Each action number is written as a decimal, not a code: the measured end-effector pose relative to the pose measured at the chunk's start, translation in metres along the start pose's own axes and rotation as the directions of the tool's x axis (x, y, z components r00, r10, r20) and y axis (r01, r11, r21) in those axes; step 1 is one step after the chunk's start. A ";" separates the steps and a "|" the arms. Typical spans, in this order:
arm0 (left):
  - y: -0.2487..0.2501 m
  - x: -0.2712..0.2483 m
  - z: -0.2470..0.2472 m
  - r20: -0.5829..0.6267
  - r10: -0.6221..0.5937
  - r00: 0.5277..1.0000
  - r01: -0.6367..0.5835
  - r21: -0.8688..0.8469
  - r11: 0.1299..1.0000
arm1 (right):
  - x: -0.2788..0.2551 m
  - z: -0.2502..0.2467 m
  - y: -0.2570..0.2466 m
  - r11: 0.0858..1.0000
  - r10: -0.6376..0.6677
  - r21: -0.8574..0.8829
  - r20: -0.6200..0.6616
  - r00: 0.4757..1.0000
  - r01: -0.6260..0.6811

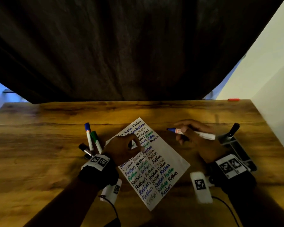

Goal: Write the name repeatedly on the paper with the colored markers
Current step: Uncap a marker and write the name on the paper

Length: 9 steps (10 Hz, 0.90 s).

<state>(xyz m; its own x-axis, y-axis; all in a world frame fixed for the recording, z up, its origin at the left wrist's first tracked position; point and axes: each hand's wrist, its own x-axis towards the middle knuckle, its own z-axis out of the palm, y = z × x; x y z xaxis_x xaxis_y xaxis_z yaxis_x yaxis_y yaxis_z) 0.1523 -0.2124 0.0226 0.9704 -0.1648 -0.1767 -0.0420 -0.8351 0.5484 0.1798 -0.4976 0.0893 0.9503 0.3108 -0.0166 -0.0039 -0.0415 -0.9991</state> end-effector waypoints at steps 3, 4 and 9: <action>0.000 0.048 0.041 0.157 -0.030 0.987 0.041 -0.062 0.997 | 0.034 0.032 0.093 0.950 0.114 -0.302 0.085 0.990 -0.083; -0.007 0.051 0.050 0.173 -0.050 0.984 0.061 -0.061 0.996 | 0.041 0.038 0.112 0.950 0.130 -0.288 0.007 0.992 -0.122; -0.015 0.050 0.054 0.122 -0.041 0.992 0.060 -0.148 0.987 | 0.032 0.037 0.123 0.917 0.168 -0.364 -0.024 0.986 -0.165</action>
<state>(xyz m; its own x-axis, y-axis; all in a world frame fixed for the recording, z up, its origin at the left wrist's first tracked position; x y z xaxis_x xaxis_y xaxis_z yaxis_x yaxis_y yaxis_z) 0.1884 -0.2369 -0.0386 0.9349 -0.1930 -0.2978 0.0516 -0.7563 0.6522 0.1986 -0.4576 -0.0357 0.9434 0.2765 -0.1831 -0.0471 -0.4347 -0.8993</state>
